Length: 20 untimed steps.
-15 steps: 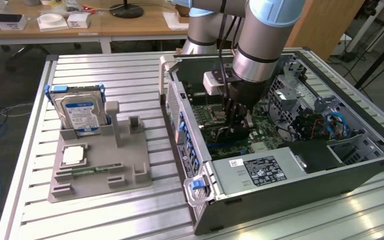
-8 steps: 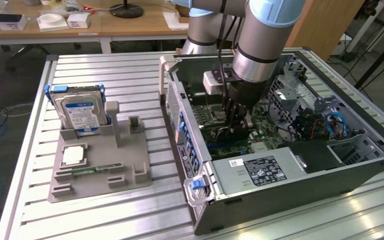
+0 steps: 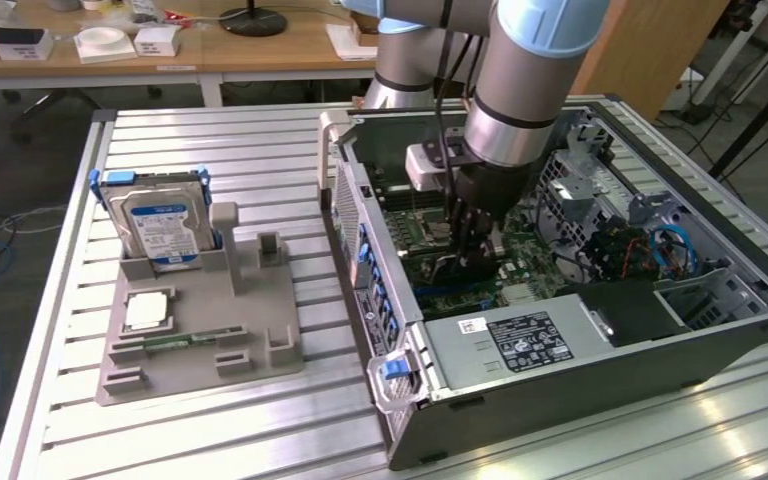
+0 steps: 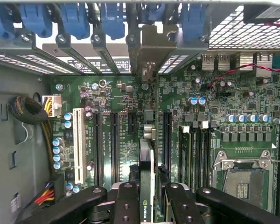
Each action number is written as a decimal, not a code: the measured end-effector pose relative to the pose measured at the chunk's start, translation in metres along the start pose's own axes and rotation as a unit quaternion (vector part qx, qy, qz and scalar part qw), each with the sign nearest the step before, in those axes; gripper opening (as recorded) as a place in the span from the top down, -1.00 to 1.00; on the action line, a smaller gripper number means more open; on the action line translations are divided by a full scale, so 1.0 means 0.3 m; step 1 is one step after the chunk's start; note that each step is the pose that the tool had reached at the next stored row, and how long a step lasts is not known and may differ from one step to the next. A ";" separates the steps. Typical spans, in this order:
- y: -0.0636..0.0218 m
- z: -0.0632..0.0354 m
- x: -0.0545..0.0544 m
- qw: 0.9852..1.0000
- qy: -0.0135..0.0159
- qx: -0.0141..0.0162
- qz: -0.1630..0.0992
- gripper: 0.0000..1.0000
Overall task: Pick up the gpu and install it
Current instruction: 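Insert the gpu into the slot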
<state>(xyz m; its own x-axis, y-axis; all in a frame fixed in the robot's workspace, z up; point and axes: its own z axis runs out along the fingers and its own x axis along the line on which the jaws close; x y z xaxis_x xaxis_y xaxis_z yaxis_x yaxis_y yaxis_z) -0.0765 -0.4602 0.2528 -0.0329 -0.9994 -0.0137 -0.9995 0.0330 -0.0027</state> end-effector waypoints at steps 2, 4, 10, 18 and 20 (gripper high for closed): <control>0.000 0.002 0.000 1.000 0.000 0.000 0.000 0.48; 0.000 0.004 0.000 1.000 0.000 0.000 0.000 0.48; 0.001 0.012 0.000 1.000 0.000 0.000 0.000 0.48; 0.001 0.021 0.000 1.000 0.000 0.000 0.000 0.48; 0.001 0.021 0.000 1.000 0.000 0.000 0.000 0.48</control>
<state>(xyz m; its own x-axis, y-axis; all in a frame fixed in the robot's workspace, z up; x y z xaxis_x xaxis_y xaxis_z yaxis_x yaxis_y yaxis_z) -0.0768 -0.4602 0.2465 -0.0329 -0.9994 -0.0136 -0.9995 0.0330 -0.0031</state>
